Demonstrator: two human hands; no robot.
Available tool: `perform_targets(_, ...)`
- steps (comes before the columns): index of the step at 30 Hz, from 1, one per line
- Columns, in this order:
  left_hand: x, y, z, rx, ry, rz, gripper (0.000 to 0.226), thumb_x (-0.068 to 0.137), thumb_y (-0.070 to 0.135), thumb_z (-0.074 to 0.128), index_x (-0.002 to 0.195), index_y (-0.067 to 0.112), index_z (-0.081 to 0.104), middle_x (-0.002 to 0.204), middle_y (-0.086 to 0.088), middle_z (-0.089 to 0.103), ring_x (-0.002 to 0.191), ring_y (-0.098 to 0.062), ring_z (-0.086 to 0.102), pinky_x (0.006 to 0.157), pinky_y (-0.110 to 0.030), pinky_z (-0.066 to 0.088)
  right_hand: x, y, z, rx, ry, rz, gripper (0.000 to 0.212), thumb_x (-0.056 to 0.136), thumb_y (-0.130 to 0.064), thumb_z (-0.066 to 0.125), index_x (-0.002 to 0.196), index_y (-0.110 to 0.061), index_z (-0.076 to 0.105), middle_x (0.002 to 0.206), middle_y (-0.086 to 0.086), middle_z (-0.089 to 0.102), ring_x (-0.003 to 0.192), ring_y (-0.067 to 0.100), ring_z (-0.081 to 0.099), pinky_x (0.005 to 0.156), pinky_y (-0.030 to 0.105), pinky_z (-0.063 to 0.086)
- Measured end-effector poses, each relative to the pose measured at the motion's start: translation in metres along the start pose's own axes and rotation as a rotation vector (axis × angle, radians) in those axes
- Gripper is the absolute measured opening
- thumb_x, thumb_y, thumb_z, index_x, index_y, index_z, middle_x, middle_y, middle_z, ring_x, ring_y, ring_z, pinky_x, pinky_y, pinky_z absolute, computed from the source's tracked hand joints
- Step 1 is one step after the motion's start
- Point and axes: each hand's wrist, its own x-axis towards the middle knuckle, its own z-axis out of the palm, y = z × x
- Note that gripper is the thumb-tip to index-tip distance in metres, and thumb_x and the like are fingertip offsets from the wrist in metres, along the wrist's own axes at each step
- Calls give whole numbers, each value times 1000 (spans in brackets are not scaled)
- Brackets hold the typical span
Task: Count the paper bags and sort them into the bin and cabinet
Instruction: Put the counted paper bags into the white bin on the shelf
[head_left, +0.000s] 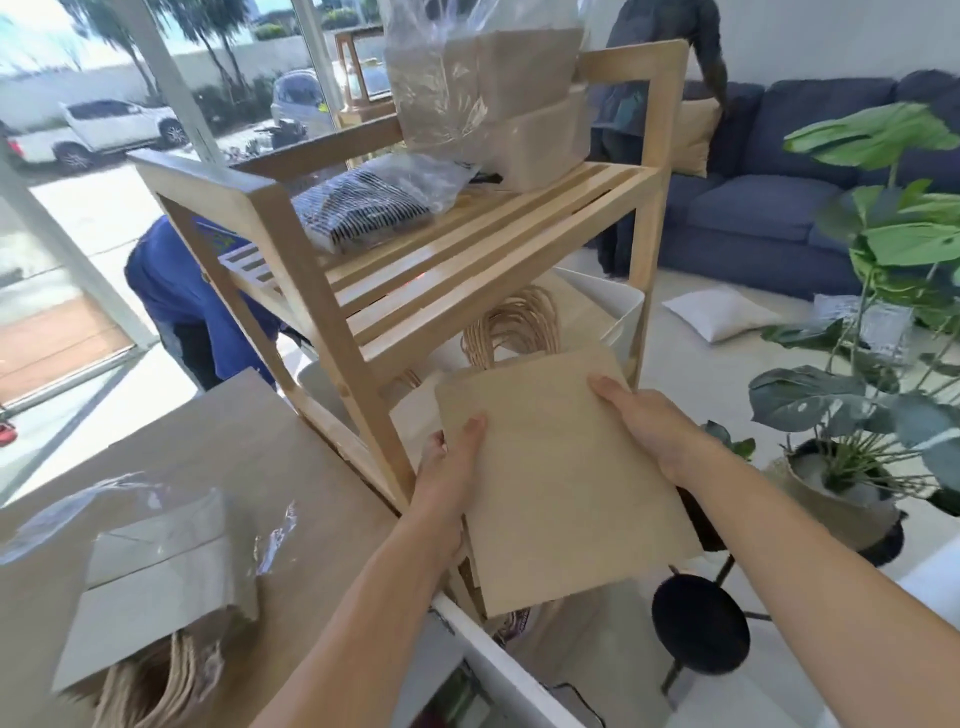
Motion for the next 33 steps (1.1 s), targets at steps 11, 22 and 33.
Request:
perform_targets(11,30,16,17,-228,254,-97,51,83,56,65,114,15,64,101,-10,73,89,-30,71,82,-47,59,64,-79,15,-268,-285,-60,25,96,-30,54,108,-9,61,86,7,66,73,23,64,61,26,50)
perform_targets(22,68,67,21,-247,533,98,20,95,35,56,95,21,69,96,-3,70,87,-22,65,72,-33,54,145,-109,63,-249,-438,-230,14,93,-27,56,94,-19,68,94,3,72,77,18,68,70,33,57)
perform_targets(33,108,61,-3,44,866,-105,55,95,46,46,137,9,45,132,-8,54,120,-31,52,104,-43,40,174,-98,117,-395,-537,-235,24,102,-23,43,112,-11,61,99,4,62,103,25,61,92,38,50)
